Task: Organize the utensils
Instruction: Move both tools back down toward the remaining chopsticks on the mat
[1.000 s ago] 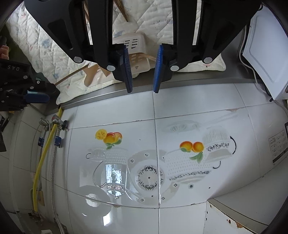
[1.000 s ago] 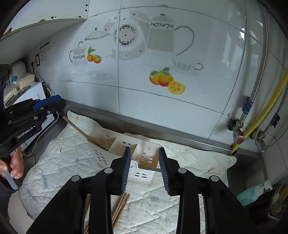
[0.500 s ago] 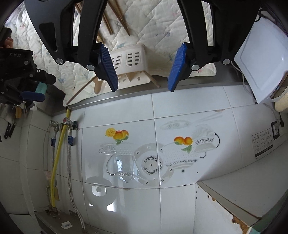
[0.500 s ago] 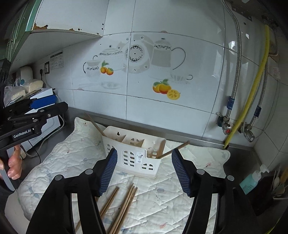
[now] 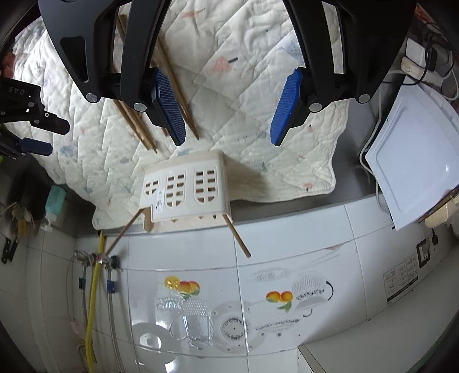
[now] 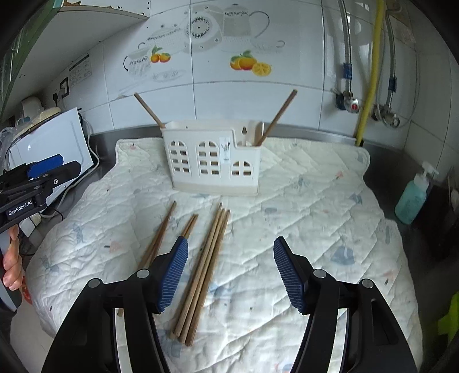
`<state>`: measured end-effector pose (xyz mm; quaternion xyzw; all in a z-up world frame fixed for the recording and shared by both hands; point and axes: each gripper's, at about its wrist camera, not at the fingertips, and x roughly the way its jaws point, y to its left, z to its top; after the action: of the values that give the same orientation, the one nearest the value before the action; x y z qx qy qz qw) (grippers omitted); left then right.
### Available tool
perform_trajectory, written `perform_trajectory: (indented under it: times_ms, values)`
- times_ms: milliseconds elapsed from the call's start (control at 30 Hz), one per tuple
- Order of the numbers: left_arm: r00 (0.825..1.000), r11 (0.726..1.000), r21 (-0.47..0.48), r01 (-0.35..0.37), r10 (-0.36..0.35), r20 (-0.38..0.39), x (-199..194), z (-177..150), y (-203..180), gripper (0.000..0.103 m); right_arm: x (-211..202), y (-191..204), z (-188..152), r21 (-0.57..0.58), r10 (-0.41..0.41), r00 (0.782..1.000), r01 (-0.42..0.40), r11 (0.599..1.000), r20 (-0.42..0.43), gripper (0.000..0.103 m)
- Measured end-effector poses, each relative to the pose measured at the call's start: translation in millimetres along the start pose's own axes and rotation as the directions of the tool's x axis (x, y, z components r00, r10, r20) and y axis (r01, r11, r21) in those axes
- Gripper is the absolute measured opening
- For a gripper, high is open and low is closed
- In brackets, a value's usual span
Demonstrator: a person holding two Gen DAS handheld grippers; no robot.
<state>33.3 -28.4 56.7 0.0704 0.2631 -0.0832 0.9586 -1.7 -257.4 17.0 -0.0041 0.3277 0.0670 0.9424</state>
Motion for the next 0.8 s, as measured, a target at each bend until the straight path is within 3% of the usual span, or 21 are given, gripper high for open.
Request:
perform_trajectory:
  times_ms: [367,633,800]
  values:
    - [0.986,0.999,-0.027,0.038,-0.042,-0.159,15,-71,-16,0.062,24,10,-67,0.068,0.008,0.991,0.001,0.998,-0.13,0.032]
    - [0.96,0.992,-0.093,0.088,-0.109,-0.259,25,-105,-22,0.061,33,22,-82,0.086,0.054,0.985,-0.04,0.995,-0.166,0.025]
    - [0.947,0.987,-0.116,0.114,-0.144,-0.286,31,-111,-29,0.06,33,28,-82,0.055,0.037,0.985,-0.028,0.998,-0.166,0.023]
